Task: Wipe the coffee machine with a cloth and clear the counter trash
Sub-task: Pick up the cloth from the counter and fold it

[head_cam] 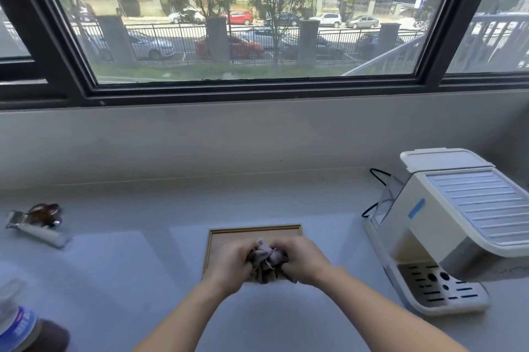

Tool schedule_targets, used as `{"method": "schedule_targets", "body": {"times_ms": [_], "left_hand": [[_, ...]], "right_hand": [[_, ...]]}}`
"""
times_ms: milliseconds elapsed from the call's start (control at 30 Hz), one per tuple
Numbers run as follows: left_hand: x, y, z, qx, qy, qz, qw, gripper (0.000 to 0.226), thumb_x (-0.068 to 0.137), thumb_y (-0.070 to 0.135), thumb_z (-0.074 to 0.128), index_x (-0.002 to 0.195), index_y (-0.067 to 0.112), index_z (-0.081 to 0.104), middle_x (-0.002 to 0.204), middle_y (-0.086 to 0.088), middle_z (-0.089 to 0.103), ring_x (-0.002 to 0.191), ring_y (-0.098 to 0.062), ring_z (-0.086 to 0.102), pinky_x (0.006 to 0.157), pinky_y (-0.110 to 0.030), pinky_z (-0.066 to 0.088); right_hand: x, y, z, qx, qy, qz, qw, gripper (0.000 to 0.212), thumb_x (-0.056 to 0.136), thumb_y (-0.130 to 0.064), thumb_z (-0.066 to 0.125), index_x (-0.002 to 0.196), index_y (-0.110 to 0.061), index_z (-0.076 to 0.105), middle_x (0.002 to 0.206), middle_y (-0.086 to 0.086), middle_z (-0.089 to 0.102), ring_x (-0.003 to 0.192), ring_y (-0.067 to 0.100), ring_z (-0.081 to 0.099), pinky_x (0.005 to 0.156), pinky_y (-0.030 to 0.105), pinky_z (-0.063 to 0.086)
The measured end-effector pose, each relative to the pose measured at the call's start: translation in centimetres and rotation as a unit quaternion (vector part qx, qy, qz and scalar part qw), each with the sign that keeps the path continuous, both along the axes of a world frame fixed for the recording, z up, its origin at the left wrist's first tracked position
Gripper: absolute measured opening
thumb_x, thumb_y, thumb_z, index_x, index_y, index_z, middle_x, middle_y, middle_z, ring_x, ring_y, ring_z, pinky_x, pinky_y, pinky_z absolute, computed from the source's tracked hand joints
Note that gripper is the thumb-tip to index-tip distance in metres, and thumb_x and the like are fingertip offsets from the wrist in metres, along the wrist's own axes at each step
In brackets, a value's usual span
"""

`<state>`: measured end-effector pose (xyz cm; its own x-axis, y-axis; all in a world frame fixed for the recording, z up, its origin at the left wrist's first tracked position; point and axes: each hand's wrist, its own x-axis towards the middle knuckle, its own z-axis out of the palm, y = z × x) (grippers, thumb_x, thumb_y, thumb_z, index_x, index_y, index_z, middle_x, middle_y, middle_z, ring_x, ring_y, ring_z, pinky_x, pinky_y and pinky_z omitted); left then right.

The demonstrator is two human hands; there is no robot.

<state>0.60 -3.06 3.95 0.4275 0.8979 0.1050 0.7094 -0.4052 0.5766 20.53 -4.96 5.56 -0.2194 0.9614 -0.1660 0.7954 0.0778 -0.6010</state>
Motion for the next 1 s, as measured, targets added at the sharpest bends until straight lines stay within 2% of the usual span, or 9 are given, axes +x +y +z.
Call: {"method": "schedule_targets", "body": {"times_ms": [67,100,267,333,500,633,767,867,1000], "left_hand": [[-0.6,0.9,0.1,-0.012,-0.004,0.005,1.0,0.013,0.087,0.018,0.053,0.092,0.02,0.065,0.082,0.005,0.07,0.079,-0.014,0.063,0.071,-0.032,0.052],[-0.8,1.4,0.1,-0.017,-0.004,0.009,1.0,0.016,0.086,0.018,0.053,0.095,0.022,0.066,0.085,0.005,0.071,0.081,-0.015,0.063,0.072,-0.034,0.052],[-1.7,3.5,-0.7,-0.04,0.013,0.028,0.999,0.03,0.083,0.01,0.052,0.104,0.027,0.065,0.092,0.006,0.072,0.084,-0.017,0.063,0.069,-0.028,0.048],[-1.9,4.1,-1.1,-0.059,0.02,0.041,0.997,0.036,0.082,0.011,0.05,0.109,0.031,0.063,0.095,0.009,0.071,0.087,-0.015,0.062,0.07,-0.028,0.049],[-2.3,5.3,-2.5,-0.09,0.013,0.051,0.995,0.045,0.079,0.012,0.05,0.114,0.039,0.057,0.097,0.014,0.072,0.084,-0.007,0.062,0.063,-0.011,0.043],[-2.2,5.6,-3.9,-0.133,0.007,0.034,0.991,0.055,0.081,0.006,0.048,0.123,0.041,0.055,0.112,0.012,0.07,0.102,-0.011,0.063,0.086,-0.034,0.052],[-1.7,5.5,-4.5,-0.085,0.018,-0.009,0.996,0.057,0.081,0.013,0.041,0.131,0.034,0.055,0.133,0.008,0.062,0.121,-0.014,0.056,0.1,-0.03,0.045],[-1.4,5.8,-4.7,-0.042,0.083,-0.033,0.995,0.053,0.09,0.016,0.043,0.141,0.026,0.047,0.148,0.006,0.048,0.131,-0.017,0.048,0.107,-0.029,0.037],[-1.5,5.9,-4.7,-0.059,0.144,-0.02,0.988,0.057,0.091,0.014,0.044,0.146,0.029,0.038,0.152,0.008,0.042,0.132,-0.019,0.045,0.107,-0.033,0.037]], "right_hand": [[-0.7,0.9,0.4,0.027,-0.001,0.012,1.0,0.036,0.068,-0.008,0.054,0.086,-0.039,0.055,0.068,-0.015,0.063,0.066,0.002,0.056,0.052,0.014,0.041],[-1.1,1.4,0.5,0.033,-0.005,0.017,0.999,0.038,0.068,-0.009,0.054,0.087,-0.041,0.054,0.068,-0.017,0.062,0.068,0.0,0.055,0.054,0.012,0.039],[-2.2,4.0,-0.1,0.039,-0.048,0.017,0.998,0.026,0.07,-0.012,0.058,0.093,-0.025,0.064,0.087,-0.001,0.07,0.085,0.024,0.062,0.067,0.033,0.051],[-2.6,4.8,-0.5,0.042,-0.059,0.015,0.997,0.026,0.07,-0.013,0.06,0.093,-0.024,0.064,0.09,0.001,0.07,0.087,0.026,0.061,0.069,0.036,0.051],[-3.2,6.4,-1.8,0.033,-0.07,0.02,0.997,0.025,0.068,-0.015,0.055,0.09,-0.022,0.065,0.088,0.002,0.07,0.083,0.025,0.06,0.065,0.036,0.05],[-3.2,6.9,-3.5,0.02,-0.074,0.018,0.997,0.019,0.069,-0.012,0.053,0.083,-0.023,0.062,0.085,0.003,0.067,0.083,0.026,0.058,0.067,0.041,0.051],[-2.7,6.6,-5.5,0.027,-0.123,0.009,0.992,0.035,0.082,-0.012,0.053,0.112,-0.028,0.06,0.104,0.004,0.061,0.104,0.027,0.051,0.081,0.043,0.048],[-2.5,6.7,-6.0,0.013,-0.14,0.013,0.99,0.037,0.08,-0.011,0.051,0.113,-0.025,0.059,0.106,0.004,0.06,0.103,0.03,0.056,0.079,0.041,0.048],[-2.5,7.0,-5.9,-0.009,-0.135,0.027,0.99,0.039,0.078,-0.011,0.052,0.114,-0.023,0.059,0.109,0.006,0.059,0.104,0.031,0.056,0.079,0.04,0.047]]}}
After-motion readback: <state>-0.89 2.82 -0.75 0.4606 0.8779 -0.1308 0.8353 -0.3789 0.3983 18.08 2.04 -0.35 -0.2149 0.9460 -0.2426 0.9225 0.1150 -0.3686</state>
